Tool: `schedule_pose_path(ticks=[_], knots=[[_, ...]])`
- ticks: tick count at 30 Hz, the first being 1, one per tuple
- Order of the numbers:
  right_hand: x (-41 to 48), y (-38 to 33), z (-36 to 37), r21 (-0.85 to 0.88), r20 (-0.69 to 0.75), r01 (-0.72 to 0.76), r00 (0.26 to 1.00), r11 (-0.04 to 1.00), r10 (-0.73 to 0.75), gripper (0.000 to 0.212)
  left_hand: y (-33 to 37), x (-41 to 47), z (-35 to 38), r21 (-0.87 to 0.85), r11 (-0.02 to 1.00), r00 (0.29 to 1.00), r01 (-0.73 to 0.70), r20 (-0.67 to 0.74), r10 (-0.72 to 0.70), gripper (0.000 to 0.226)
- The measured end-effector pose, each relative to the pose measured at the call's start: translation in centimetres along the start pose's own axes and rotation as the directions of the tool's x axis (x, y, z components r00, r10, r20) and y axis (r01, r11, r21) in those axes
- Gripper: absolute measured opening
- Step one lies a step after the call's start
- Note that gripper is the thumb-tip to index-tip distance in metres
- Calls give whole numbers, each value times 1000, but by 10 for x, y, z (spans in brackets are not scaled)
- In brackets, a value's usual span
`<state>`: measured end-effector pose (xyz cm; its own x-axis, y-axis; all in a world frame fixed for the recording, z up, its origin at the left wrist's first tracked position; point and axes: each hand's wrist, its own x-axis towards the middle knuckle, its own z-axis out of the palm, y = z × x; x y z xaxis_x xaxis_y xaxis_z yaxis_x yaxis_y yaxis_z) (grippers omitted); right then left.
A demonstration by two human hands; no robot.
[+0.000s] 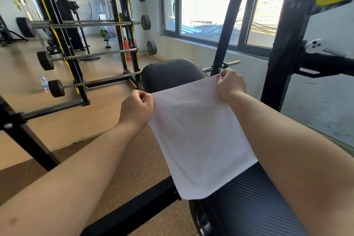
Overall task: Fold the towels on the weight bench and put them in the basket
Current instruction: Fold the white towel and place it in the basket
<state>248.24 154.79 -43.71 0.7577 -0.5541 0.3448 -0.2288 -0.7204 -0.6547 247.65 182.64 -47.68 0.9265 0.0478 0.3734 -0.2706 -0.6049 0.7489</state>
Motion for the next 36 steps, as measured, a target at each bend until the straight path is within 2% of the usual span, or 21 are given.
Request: schedule_pose_path(ticks=[3,5,9,11,13,14,16,18,19,21,24,27,28,30,31,33,36], knots=[[0,0,2,-4,-18,-3,1000,1000,3,26,-1,3,1,-2,1000,1000,-9,-29,9,20],[0,0,5,-9,-19,-11,1000,1000,11,26,-4,4,1,-10,999,998,-36,-56,35,14],[-4,0,12,-60,12,-17,1000,998,17,27,-8,2,-4,27,989,981,-145,-127,147,5],[-12,-1,10,-72,-62,25,998,997,-29,31,-6,0,-6,45,981,970,-189,-148,194,5],[-25,0,7,-57,-119,117,985,991,-123,36,0,-1,-7,14,984,972,-178,-154,178,12],[-33,1,8,-62,-82,175,980,983,-180,40,2,-2,-7,-24,990,981,-140,-140,135,21],[-44,8,14,-102,104,218,973,971,-208,51,5,-4,-6,-85,996,999,-14,-50,10,45],[-45,17,18,-103,269,81,962,991,-50,61,4,-8,-3,-85,993,996,85,35,-83,60],[-43,21,16,-48,295,-21,955,999,35,63,3,-10,-3,-86,990,992,115,57,-110,62],[-36,23,8,90,265,-120,960,989,92,61,0,-11,-5,-118,983,988,142,73,-134,61],[-32,18,-8,106,199,-91,978,990,69,61,2,-10,-12,-175,973,986,148,101,-132,57],[-33,10,-17,138,252,-102,966,985,65,58,4,-13,-19,-197,976,993,90,96,-72,42],[-35,7,-21,160,280,-119,957,980,70,51,5,-14,-22,-197,978,995,70,84,-55,36],[-36,4,-29,231,297,-150,952,961,77,20,5,-17,-28,-197,979,997,52,69,-39,27],[-37,2,-33,266,293,-154,953,952,73,13,6,-19,-32,-193,980,997,51,65,-39,23],[-38,4,-42,284,264,-123,963,951,46,21,9,-22,-40,-188,981,998,46,59,-35,23],[-42,2,-60,290,228,-67,974,955,-1,24,16,-31,-54,-175,984,999,35,46,-28,36]])
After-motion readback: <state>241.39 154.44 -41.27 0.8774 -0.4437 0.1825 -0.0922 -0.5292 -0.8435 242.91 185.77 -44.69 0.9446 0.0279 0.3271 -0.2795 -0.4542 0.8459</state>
